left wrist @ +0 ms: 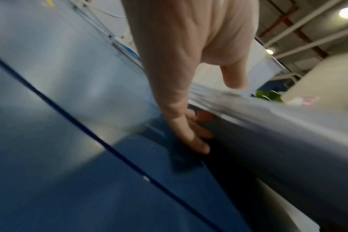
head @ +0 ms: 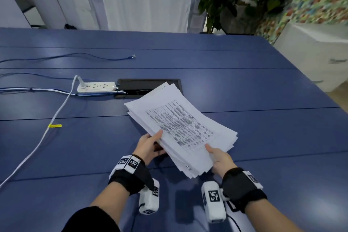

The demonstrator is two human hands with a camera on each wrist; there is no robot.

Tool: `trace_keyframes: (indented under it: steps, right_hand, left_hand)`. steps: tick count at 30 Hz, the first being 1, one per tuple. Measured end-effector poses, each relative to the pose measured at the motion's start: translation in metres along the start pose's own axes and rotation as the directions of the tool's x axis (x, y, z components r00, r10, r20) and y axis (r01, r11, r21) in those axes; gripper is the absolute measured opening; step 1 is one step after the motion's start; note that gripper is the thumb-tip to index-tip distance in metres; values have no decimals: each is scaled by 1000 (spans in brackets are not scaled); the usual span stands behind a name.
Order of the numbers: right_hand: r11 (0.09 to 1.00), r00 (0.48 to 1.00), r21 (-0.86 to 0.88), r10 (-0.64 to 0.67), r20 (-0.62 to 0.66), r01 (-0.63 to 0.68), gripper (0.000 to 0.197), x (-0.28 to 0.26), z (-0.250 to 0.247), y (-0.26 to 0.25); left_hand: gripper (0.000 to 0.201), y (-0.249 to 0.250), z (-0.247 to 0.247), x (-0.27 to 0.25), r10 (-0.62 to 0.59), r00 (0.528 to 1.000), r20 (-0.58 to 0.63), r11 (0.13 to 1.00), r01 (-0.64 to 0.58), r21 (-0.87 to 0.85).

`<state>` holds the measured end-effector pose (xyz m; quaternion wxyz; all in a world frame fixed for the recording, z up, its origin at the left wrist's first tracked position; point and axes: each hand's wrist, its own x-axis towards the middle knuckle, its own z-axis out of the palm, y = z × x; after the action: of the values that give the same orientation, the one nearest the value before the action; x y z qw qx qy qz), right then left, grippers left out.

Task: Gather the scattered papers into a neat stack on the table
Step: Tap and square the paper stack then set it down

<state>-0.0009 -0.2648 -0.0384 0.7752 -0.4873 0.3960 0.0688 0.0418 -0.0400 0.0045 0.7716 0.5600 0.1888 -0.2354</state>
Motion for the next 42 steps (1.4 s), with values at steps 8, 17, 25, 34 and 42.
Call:
trace_keyframes:
  steps: [8, 17, 25, 34, 42]
  right_hand:
    - [998, 994, -7, 70, 83, -69, 18, -17, 4, -9]
    - [810, 958, -586, 152, 242, 19, 24, -7, -5, -50]
    - [813, 912, -551, 63, 404, 188, 31, -3, 28, -32]
    - [640, 792, -472, -435, 428, 606, 33, -42, 41, -97]
    - [475, 573, -322, -698, 429, 819, 25, -75, 70, -151]
  left_hand:
    - [52, 1, -12, 4, 158, 978, -139, 969, -126, 212]
    - [57, 4, -72, -4, 114, 989, 96, 946, -138, 295]
    - [54, -1, -47, 8, 209, 978, -1, 931, -199, 305]
    - [40, 67, -16, -16, 524, 852, -4, 819, -502, 277]
    - [44, 138, 29, -35, 738, 673, 57, 646, -728, 230]
